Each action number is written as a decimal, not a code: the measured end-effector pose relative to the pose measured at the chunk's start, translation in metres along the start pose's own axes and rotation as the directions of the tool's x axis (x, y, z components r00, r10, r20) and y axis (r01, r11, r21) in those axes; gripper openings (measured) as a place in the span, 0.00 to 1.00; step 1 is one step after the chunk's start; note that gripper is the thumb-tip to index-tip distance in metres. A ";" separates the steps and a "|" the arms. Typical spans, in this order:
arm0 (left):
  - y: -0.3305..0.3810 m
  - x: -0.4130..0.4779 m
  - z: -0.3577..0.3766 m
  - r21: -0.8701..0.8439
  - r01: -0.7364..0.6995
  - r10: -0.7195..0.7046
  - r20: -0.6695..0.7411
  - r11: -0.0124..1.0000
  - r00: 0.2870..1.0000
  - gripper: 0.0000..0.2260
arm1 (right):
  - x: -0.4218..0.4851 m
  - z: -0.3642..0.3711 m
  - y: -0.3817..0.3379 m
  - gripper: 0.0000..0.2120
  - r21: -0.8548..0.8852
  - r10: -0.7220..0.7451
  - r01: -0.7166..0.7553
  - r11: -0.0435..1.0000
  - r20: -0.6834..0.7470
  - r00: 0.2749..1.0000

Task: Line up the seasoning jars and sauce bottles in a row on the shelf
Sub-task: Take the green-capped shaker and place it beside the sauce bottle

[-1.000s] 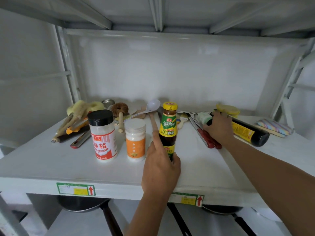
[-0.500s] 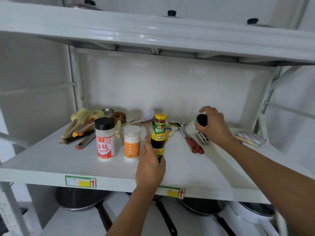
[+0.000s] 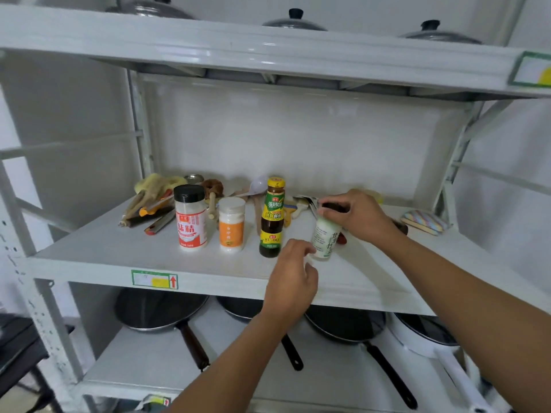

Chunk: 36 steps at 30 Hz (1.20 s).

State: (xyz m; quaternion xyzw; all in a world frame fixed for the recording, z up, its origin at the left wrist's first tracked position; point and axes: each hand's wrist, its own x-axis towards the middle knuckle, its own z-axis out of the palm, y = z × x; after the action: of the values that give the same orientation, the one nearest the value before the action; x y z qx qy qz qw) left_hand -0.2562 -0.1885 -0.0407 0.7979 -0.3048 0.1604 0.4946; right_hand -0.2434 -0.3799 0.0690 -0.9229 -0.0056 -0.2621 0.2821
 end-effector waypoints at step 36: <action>-0.027 0.036 0.037 0.107 0.079 -0.063 -0.151 0.991 0.987 0.19 | -0.049 0.074 0.049 0.29 0.433 0.130 -0.162 0.887 0.102 0.986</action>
State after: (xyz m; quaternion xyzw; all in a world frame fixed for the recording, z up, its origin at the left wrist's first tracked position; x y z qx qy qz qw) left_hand -0.2127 -0.2244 -0.0568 0.8209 -0.2293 0.2180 0.4754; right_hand -0.2424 -0.3752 -0.0325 -0.8419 -0.0051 -0.1993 0.5015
